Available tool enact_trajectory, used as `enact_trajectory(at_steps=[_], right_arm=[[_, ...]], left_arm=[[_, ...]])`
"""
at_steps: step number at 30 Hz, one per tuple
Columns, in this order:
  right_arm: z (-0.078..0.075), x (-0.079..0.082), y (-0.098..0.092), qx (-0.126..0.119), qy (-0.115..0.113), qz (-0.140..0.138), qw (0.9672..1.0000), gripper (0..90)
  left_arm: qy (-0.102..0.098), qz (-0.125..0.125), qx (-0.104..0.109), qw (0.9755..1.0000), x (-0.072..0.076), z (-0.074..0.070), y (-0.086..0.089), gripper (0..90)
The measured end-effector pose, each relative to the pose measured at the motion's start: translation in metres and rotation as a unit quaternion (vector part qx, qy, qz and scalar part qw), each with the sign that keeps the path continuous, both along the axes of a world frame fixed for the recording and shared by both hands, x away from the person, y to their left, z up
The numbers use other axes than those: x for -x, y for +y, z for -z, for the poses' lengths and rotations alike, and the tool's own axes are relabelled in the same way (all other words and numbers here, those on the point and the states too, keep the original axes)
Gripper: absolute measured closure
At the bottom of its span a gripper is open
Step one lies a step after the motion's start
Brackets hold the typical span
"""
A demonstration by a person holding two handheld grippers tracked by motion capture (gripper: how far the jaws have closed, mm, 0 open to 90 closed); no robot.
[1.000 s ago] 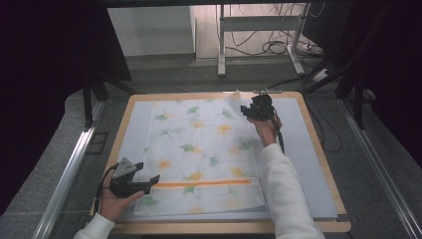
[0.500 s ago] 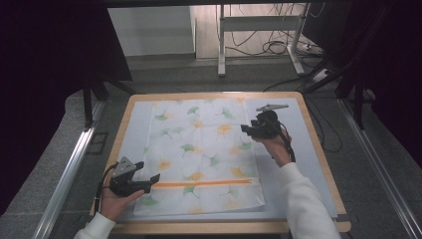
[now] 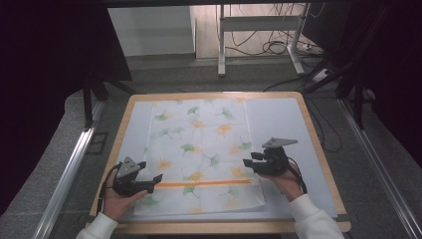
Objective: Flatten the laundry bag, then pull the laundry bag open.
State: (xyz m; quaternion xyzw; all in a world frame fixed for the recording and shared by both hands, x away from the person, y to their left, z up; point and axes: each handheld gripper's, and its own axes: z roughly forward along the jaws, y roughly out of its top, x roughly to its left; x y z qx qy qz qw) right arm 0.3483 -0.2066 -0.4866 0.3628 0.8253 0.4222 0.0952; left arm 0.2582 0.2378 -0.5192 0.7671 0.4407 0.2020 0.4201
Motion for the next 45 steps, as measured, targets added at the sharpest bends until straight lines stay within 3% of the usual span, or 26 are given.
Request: enact_trajectory(at_steps=[6, 9, 14, 16, 19, 30, 38, 45], right_arm=[[0.001, 0.023, -0.011, -0.014, -0.004, -0.010, 0.9998, 61.9], [0.003, 0.036, -0.015, -0.021, -0.003, -0.018, 0.9996, 74.9], [0.007, 0.052, -0.016, -0.012, -0.003, -0.038, 0.9992, 87.0], [0.007, 0.058, -0.017, -0.008, 0.000, -0.042, 0.9991, 88.5], [0.010, 0.064, -0.018, -0.001, 0.011, -0.042, 0.9991, 88.7], [0.016, 0.074, -0.021, 0.011, 0.024, -0.043, 0.9987, 88.9], [0.020, 0.078, -0.017, 0.026, 0.029, -0.044, 0.9983, 88.9], [0.024, 0.081, -0.014, 0.044, 0.031, -0.045, 0.9975, 88.9]], left_arm=[[-0.001, -0.002, -0.006, 1.0000, 0.002, -0.001, -0.004, 20.2], [0.000, -0.001, -0.008, 1.0000, 0.001, -0.001, -0.007, 20.0], [-0.003, 0.000, -0.008, 1.0000, 0.001, -0.003, -0.009, 20.0], [-0.003, 0.001, -0.009, 1.0000, 0.001, -0.003, -0.011, 19.9], [-0.014, 0.008, -0.028, 0.9995, 0.004, -0.007, -0.016, 19.8], [-0.013, 0.032, -0.025, 0.9991, 0.002, -0.017, -0.032, 20.4], [-0.024, 0.056, -0.029, 0.9977, -0.006, -0.025, -0.057, 20.6], [-0.020, 0.086, -0.023, 0.9958, -0.016, -0.029, -0.080, 21.4]])
